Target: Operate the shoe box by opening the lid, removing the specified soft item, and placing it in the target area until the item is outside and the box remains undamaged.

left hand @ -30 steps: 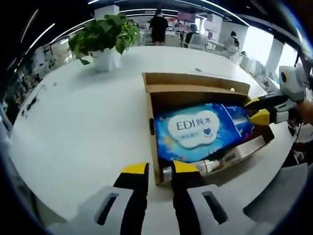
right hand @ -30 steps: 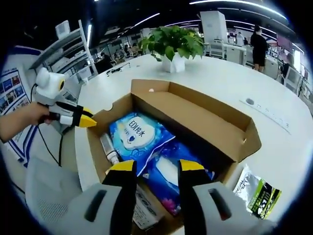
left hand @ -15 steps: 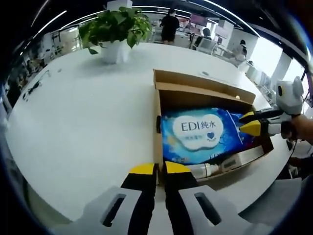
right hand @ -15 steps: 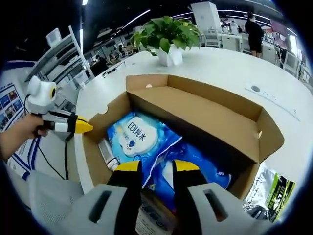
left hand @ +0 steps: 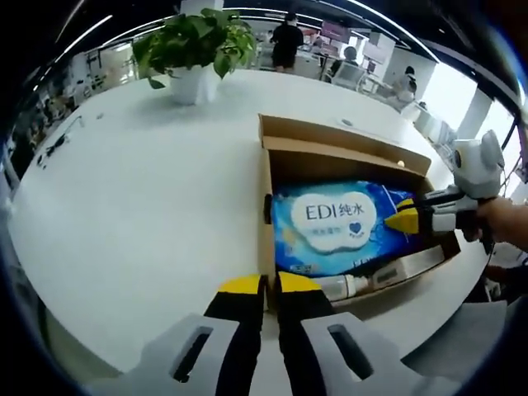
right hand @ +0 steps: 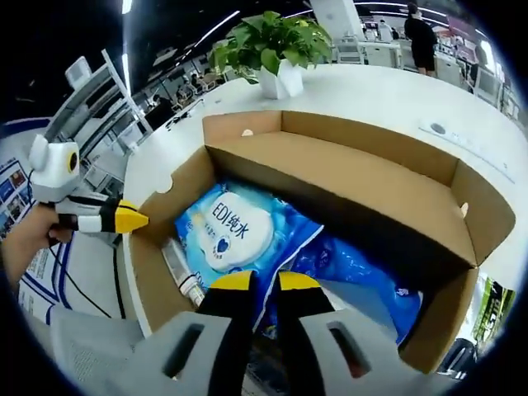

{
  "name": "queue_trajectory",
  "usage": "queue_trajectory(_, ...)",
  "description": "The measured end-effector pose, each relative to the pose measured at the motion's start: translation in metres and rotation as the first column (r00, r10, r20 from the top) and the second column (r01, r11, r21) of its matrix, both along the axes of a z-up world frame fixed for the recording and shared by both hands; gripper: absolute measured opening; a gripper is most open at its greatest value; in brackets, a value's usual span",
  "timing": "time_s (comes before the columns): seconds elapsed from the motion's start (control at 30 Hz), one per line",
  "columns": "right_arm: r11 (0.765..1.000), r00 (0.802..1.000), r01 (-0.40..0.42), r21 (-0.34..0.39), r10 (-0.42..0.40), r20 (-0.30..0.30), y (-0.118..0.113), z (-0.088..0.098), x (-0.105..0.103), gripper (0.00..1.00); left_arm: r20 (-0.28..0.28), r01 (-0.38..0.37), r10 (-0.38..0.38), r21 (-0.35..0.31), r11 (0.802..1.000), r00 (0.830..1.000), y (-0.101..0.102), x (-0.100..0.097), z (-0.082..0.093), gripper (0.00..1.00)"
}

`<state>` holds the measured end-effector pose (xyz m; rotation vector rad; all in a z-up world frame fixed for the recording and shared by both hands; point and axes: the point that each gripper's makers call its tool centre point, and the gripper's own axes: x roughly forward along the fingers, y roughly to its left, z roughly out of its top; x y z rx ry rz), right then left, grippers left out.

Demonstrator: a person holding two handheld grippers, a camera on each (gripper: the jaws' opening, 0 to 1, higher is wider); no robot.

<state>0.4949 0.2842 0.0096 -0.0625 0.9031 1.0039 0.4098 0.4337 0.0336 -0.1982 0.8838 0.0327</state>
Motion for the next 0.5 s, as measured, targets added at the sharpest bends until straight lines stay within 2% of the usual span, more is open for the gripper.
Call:
queue_trajectory(0.2,1.000,1.000,0.008,-0.005,-0.008,0.000,0.0000,0.0016,-0.0002,0.02,-0.003,0.005,-0.005,0.006,1.000,1.000,-0.0020,-0.0013,0.0009,0.02)
queue_trajectory(0.27,0.999,0.999,0.031,-0.011,-0.031,-0.022,-0.0013,0.0019,-0.0011,0.01,-0.004,0.005,-0.005,0.008,1.000,1.000,-0.0026,-0.0016,0.0012,0.02)
queue_trajectory(0.5,0.999,0.999,0.039,-0.025,-0.039,0.016,-0.0089,0.0069,0.0023,0.00,-0.010,0.006,-0.006,0.011,1.000,1.000,-0.0037,-0.0021,0.0016,0.02)
